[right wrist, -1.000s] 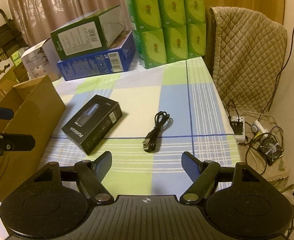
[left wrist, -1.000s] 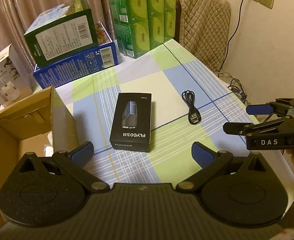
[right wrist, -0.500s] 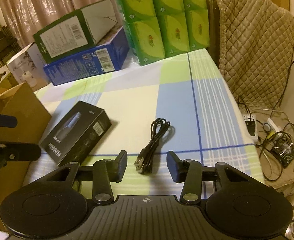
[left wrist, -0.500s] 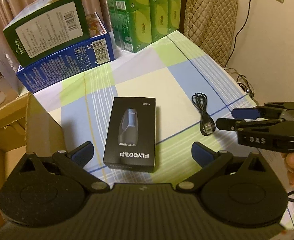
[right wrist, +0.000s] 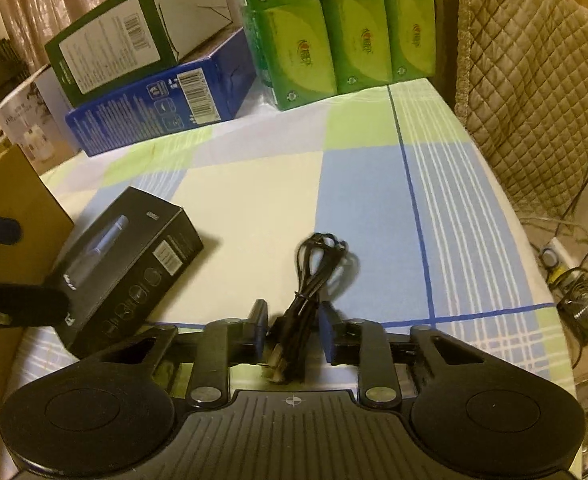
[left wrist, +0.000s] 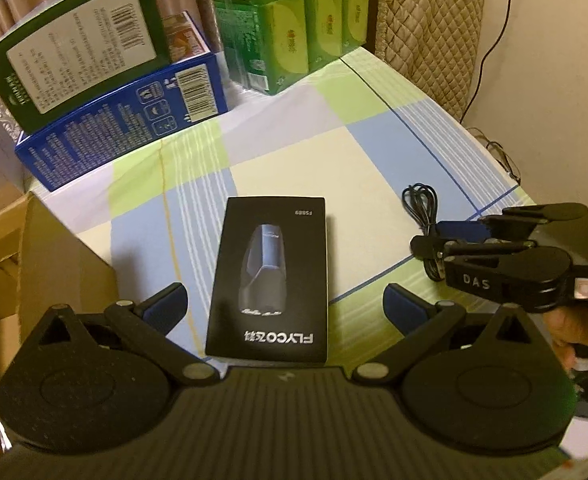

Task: Organize objects
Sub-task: 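Grasp the black FLYCO box with the left gripper while the right grasps the black cable, then carry the FLYCO box and cable over the cardboard box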

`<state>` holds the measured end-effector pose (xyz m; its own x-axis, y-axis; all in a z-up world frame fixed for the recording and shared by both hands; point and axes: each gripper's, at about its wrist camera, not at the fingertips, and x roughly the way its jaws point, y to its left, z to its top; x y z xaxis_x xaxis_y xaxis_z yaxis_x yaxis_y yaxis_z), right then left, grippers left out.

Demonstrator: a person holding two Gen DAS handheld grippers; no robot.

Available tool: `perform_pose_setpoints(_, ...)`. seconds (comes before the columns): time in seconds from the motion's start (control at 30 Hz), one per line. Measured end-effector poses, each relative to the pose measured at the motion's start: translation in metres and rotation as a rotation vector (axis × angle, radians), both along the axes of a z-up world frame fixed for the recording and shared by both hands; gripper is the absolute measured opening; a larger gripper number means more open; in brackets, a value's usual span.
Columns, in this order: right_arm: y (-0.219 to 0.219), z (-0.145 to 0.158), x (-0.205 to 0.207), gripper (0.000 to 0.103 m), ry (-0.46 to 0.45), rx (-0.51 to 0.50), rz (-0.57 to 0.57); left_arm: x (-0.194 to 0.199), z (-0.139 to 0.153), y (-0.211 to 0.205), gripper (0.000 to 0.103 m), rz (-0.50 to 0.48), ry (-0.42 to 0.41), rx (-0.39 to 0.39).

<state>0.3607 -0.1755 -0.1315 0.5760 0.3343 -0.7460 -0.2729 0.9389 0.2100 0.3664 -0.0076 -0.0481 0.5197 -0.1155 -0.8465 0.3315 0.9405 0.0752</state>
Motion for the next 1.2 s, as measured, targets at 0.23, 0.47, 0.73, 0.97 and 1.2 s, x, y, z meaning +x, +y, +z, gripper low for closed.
perform_pose_setpoints(0.23,-0.018,0.010,-0.009,0.014,-0.015,0.005,-0.008,0.018,-0.017,-0.005,0.102,0.000,0.038,0.002)
perform_pose_setpoints(0.47,-0.031,0.012,-0.015,0.014,-0.009,0.023,-0.018,0.035,-0.036,-0.006,0.097,0.009,0.055,0.040)
perform_pose_setpoints(0.73,-0.030,0.009,-0.017,0.014,0.004,0.007,-0.008,0.039,-0.044,-0.002,0.076,0.026,0.085,0.008)
perform_pose_setpoints(0.97,-0.030,0.013,-0.025,0.014,0.017,0.012,-0.012,0.027,-0.036,-0.007,0.075,0.013,0.099,-0.012)
perform_pose_setpoints(1.2,-0.032,0.031,-0.053,0.014,0.017,0.010,-0.010,-0.002,-0.016,-0.020,0.075,-0.022,0.090,-0.020)
